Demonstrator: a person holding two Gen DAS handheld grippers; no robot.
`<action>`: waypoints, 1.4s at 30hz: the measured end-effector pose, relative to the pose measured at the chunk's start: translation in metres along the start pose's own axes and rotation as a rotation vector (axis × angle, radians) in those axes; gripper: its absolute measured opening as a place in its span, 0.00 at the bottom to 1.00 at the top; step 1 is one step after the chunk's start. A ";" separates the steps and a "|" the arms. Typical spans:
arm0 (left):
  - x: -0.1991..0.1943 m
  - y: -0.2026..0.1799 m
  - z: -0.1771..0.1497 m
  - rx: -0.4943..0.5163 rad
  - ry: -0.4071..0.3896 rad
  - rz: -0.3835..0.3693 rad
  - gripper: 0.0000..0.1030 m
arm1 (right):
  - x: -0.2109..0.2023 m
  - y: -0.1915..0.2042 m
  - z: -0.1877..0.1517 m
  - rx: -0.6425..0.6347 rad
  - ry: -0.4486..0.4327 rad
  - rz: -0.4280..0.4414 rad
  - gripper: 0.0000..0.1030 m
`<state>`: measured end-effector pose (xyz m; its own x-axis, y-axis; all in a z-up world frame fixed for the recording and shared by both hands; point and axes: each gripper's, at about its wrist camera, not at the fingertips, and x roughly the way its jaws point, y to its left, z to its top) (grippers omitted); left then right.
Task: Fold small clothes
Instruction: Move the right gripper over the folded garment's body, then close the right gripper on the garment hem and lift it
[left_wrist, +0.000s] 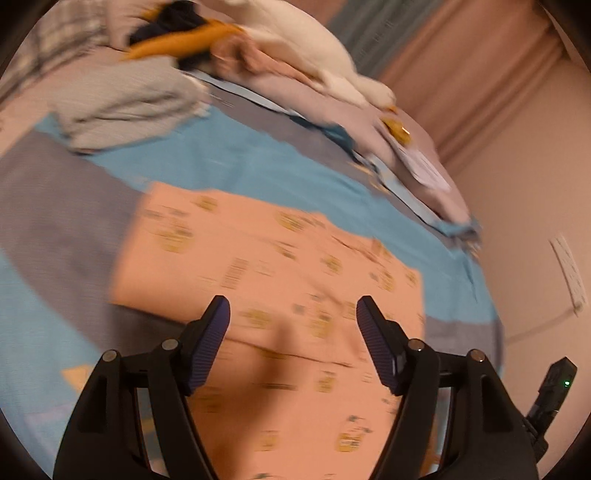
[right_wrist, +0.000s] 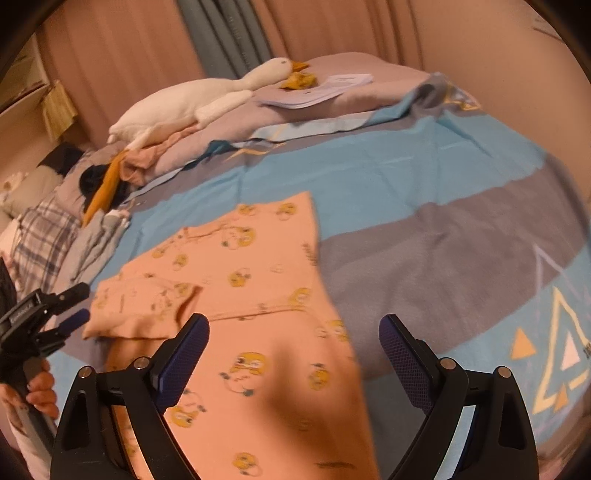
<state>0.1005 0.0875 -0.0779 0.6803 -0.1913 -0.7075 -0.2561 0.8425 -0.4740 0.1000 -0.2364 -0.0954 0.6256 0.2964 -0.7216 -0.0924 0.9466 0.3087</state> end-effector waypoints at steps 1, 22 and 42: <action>-0.005 0.008 0.001 -0.016 -0.013 0.020 0.69 | 0.003 0.004 0.001 -0.006 0.007 0.014 0.91; -0.036 0.097 -0.017 -0.178 -0.053 0.196 0.53 | 0.140 0.123 -0.004 -0.224 0.299 0.076 0.31; -0.028 0.091 -0.013 -0.164 -0.036 0.185 0.53 | 0.041 0.170 0.062 -0.354 0.062 0.279 0.07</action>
<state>0.0492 0.1627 -0.1079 0.6349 -0.0205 -0.7723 -0.4847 0.7679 -0.4188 0.1583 -0.0717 -0.0339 0.4925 0.5427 -0.6804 -0.5165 0.8115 0.2733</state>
